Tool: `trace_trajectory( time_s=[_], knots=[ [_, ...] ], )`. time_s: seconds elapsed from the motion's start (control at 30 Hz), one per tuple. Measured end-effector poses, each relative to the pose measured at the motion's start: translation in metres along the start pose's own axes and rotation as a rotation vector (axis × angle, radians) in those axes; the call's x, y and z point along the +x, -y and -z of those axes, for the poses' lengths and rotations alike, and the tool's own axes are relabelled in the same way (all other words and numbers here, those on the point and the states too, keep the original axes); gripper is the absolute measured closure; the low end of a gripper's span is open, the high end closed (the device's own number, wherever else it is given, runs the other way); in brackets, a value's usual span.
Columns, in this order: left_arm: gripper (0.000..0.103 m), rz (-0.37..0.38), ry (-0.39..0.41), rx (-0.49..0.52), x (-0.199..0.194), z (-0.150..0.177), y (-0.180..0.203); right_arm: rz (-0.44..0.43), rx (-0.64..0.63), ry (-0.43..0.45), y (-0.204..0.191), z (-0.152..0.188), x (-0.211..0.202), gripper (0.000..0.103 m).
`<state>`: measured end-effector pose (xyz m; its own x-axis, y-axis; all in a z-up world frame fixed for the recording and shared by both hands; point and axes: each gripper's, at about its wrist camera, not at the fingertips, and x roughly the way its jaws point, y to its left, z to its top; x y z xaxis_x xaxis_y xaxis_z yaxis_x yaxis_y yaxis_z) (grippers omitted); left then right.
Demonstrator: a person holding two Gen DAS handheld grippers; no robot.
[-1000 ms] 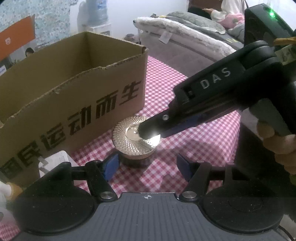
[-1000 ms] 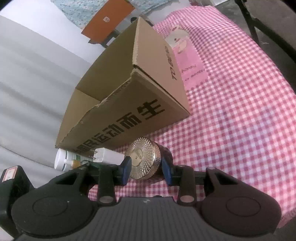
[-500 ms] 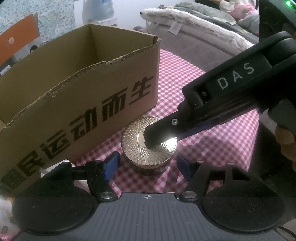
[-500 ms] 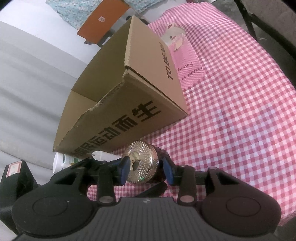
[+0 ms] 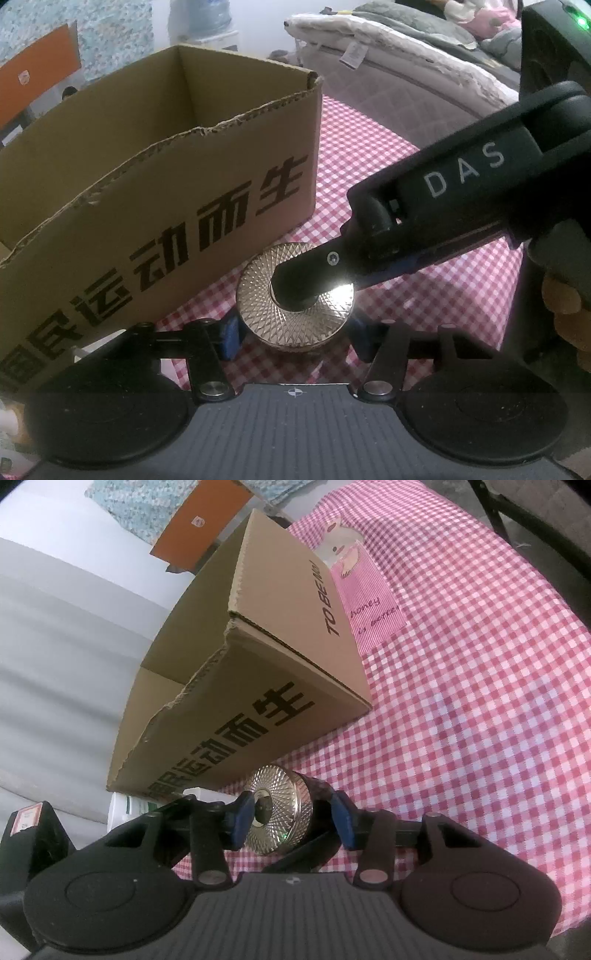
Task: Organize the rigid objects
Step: 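Lift the gold-lidded jar with the right gripper and lower it into the box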
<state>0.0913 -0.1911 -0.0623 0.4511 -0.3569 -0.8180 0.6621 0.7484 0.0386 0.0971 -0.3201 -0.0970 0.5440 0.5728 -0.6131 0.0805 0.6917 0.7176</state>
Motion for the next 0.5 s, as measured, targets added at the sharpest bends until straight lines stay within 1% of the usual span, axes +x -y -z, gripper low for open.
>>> trace_trajectory(
  time_s=[0.23,0.37,0.5],
  knots=[
    [0.047,-0.006,-0.003,-0.011,-0.001,0.000,0.001,-0.004,-0.006,0.007,0.003,0.004,0.001,0.054],
    [0.047,-0.009,-0.001,-0.010,-0.005,0.002,0.001,0.000,-0.009,0.007,-0.002,0.008,0.000,0.054],
    [0.047,-0.015,0.019,-0.008,-0.015,0.003,0.003,-0.001,-0.024,0.009,-0.010,0.012,-0.006,0.054]
  ],
)
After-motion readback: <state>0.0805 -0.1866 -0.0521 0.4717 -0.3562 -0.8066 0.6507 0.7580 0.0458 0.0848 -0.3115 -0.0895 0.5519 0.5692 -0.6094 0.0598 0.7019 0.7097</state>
